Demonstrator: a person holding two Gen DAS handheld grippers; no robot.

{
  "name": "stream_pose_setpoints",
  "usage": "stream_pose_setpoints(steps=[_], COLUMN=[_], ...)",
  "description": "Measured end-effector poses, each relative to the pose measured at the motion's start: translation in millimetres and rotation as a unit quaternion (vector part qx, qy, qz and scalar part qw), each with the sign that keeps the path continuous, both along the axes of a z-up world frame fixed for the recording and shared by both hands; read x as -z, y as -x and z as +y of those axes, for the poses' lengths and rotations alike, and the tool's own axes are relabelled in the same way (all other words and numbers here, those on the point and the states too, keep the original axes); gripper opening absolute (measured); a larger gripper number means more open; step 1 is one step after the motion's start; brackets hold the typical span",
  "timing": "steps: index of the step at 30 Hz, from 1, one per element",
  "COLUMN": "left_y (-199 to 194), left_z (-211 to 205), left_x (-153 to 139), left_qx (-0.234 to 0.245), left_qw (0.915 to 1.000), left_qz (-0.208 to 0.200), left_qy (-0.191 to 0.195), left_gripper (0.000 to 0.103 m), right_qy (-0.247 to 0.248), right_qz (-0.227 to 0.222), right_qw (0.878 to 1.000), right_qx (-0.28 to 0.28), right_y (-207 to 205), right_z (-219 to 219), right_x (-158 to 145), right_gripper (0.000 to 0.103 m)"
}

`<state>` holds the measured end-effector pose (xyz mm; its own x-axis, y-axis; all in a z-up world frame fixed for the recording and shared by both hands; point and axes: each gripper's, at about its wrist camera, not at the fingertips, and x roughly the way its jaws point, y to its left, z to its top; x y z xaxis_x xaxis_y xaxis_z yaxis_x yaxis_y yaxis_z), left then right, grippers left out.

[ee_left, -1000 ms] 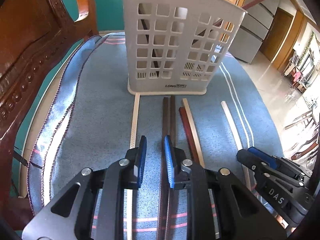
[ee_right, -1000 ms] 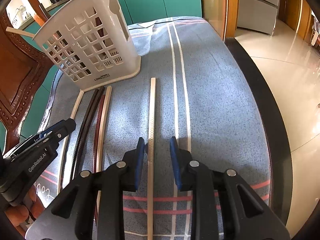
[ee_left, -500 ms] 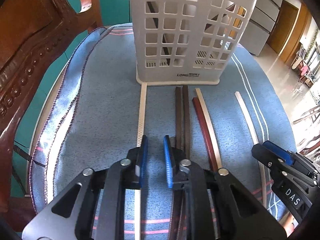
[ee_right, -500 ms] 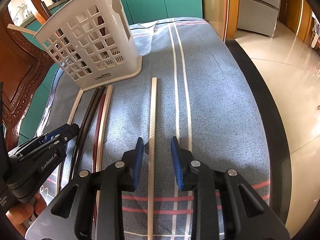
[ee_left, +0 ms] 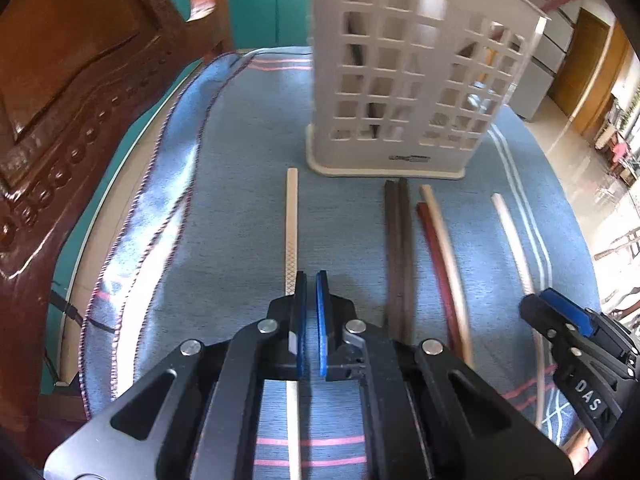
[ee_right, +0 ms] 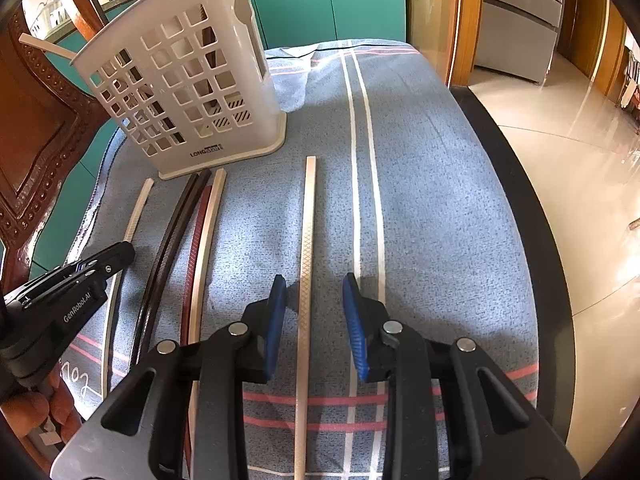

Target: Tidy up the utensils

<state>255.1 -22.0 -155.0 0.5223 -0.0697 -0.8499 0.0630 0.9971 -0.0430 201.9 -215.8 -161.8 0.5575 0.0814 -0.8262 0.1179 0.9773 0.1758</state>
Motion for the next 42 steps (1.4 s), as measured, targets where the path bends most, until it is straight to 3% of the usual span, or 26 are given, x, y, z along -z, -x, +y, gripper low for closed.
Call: stream_pose_setpoints(steps=[5,15,22,31,38,39,42], left_y=[-6.2,-16.5,-34.0,-65.6,-76.7,-77.6,-65.4], left_z=[23.8,49.7,63.0,35.8,30.0,28.4,17.9], left_x=[-5.3,-14.6,-12.3,5.1,5.0,4.8,3.0], left_qx=[-0.027,-0.034,-0.04,-0.031,-0.03,-0.03,-0.023], left_qw=[0.9991,0.9963,0.9969,0.9994,0.9994,0.9994,0.9996], left_qz=[0.005,0.002,0.006,0.013,0.008,0.007,0.006], left_qy=[0.032,0.079,0.068,0.0,-0.014,-0.015,-0.016], left_gripper=[0.007,0.03,0.03,0.03,0.026,0.017,0.007], right_qy=[-0.006,0.002,0.026,0.073,0.084,0.083,0.078], right_qz=[0.003,0.002,0.003,0.014,0.019,0.019,0.02], right_qw=[1.0,1.0,0.999,0.996,0.995,0.995,0.995], right_qx=[0.001,-0.002,-0.026,-0.04,-0.046,-0.049,-0.056], right_y=[-0.1,-9.9,-23.0,-46.0,-62.0,-62.7,-63.5], right_z=[-1.1,-6.1,3.4,12.5,14.0,14.7,18.5], right_x=[-0.4,-5.0,-9.4,-0.1,1.4,1.4,0.9], right_gripper=[0.029,0.029,0.034,0.034,0.033,0.029,0.008])
